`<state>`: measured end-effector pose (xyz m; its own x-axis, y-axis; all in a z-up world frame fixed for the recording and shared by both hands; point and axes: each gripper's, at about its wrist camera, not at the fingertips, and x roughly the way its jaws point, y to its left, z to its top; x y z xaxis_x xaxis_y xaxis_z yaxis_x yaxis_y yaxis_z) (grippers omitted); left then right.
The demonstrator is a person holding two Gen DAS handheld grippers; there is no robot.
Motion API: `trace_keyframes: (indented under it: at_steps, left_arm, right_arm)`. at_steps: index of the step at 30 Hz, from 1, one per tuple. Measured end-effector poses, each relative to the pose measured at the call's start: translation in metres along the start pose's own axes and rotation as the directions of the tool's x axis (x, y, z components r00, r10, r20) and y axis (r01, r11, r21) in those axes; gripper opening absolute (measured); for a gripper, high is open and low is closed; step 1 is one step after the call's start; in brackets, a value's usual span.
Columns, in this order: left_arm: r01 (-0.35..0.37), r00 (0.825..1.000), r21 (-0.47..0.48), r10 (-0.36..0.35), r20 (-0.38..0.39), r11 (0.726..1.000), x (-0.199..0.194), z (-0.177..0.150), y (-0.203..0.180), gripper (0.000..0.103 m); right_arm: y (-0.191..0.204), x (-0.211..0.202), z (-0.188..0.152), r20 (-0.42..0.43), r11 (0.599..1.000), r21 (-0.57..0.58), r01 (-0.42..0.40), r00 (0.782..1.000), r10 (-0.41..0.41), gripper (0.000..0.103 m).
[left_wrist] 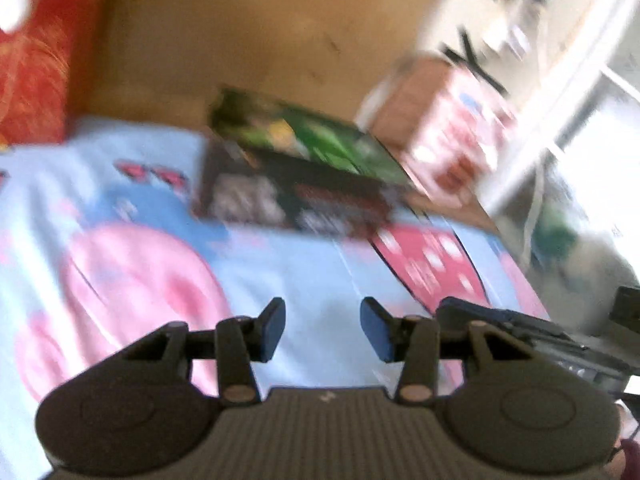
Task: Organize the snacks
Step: 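Lower the green packet into the black tin box and open the left tool, then grasp the clear packet with the paper strip using the left tool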
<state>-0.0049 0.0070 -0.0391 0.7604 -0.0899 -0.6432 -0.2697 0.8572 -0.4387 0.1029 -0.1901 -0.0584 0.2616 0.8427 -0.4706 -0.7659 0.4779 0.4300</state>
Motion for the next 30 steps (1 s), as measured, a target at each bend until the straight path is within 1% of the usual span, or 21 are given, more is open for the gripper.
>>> trace_keyframes:
  at_steps: [1, 4, 6, 7, 8, 9, 11, 14, 15, 17, 18, 20, 21, 22, 24, 26, 30]
  left_arm:
    - [0.015, 1.0, 0.016, -0.015, -0.021, 1.0, 0.002, -0.009, -0.007, 0.042]
    - [0.031, 0.998, 0.033, -0.029, -0.053, 0.999, 0.006, -0.022, -0.018, 0.042]
    - [0.043, 0.997, 0.03, -0.041, -0.063, 0.999, 0.004, -0.028, -0.023, 0.042]
    - [0.047, 0.997, 0.033, -0.045, -0.067, 0.998, 0.003, -0.03, -0.026, 0.042]
    - [0.049, 0.996, 0.041, -0.046, -0.072, 0.998, 0.003, -0.032, -0.03, 0.042]
    - [0.049, 0.996, 0.054, -0.045, -0.079, 0.997, 0.003, -0.037, -0.034, 0.043]
    - [0.047, 0.995, 0.076, -0.04, -0.095, 0.996, 0.005, -0.044, -0.042, 0.044]
    - [0.039, 0.99, 0.103, -0.024, -0.14, 0.994, 0.014, -0.058, -0.054, 0.044]
    - [0.032, 0.99, 0.115, -0.016, -0.143, 0.993, 0.017, -0.062, -0.058, 0.047]
    - [0.045, 0.988, 0.125, -0.026, -0.152, 0.991, 0.019, -0.066, -0.064, 0.048]
    - [0.048, 0.988, 0.132, -0.027, -0.155, 0.99, 0.02, -0.066, -0.068, 0.049]
    - [0.03, 0.989, 0.156, -0.006, -0.148, 0.987, 0.021, -0.065, -0.074, 0.049]
    - [0.03, 0.989, 0.154, -0.006, -0.15, 0.988, 0.022, -0.063, -0.075, 0.049]
    - [0.035, 0.988, 0.147, -0.012, -0.154, 0.989, 0.024, -0.061, -0.076, 0.049]
    - [0.045, 0.988, 0.138, -0.023, -0.156, 0.989, 0.027, -0.057, -0.078, 0.048]
    - [0.048, 0.988, 0.145, -0.026, -0.152, 0.988, 0.03, -0.054, -0.082, 0.046]
    - [0.05, 0.99, 0.167, -0.027, -0.14, 0.985, 0.034, -0.047, -0.089, 0.046]
  right_arm:
    - [-0.002, -0.007, -0.01, -0.012, 1.0, 0.0, 0.002, 1.0, -0.002, 0.034]
    - [0.0, -0.03, -0.033, -0.024, 1.0, -0.024, -0.001, 1.0, 0.0, 0.042]
    - [0.006, -0.044, -0.044, -0.024, 0.998, -0.056, -0.008, 1.0, 0.006, 0.058]
    - [0.009, -0.051, -0.049, -0.019, 0.997, -0.074, -0.008, 1.0, 0.007, 0.062]
    - [0.012, -0.056, -0.055, -0.016, 0.996, -0.093, -0.014, 1.0, 0.013, 0.07]
    - [0.013, -0.06, -0.061, -0.018, 0.994, -0.105, -0.024, 1.0, 0.022, 0.074]
    - [0.016, -0.058, -0.071, -0.051, 0.991, -0.128, -0.037, 0.998, 0.031, 0.075]
    - [0.021, -0.049, -0.086, -0.089, 0.983, -0.186, -0.01, 0.996, -0.006, 0.075]
    - [0.023, -0.044, -0.089, -0.096, 0.979, -0.204, -0.002, 0.995, -0.018, 0.074]
    - [0.024, -0.04, -0.096, -0.074, 0.967, -0.253, 0.013, 0.997, -0.032, 0.074]
    - [0.028, -0.038, -0.097, -0.063, 0.957, -0.289, 0.032, 0.997, -0.052, 0.069]
    - [0.031, -0.036, -0.098, -0.043, 0.935, -0.348, 0.071, 0.995, -0.092, 0.064]
    - [0.029, -0.036, -0.098, -0.037, 0.932, -0.353, 0.079, 0.994, -0.098, 0.061]
    - [0.026, -0.037, -0.097, -0.032, 0.935, -0.346, 0.081, 0.995, -0.099, 0.06]
    - [0.018, -0.039, -0.093, -0.018, 0.944, -0.317, 0.091, 0.995, -0.102, 0.054]
    - [0.012, -0.041, -0.09, -0.008, 0.95, -0.294, 0.1, 0.994, -0.107, 0.053]
    - [0.006, -0.041, -0.086, 0.001, 0.953, -0.277, 0.123, 0.992, -0.128, 0.051]
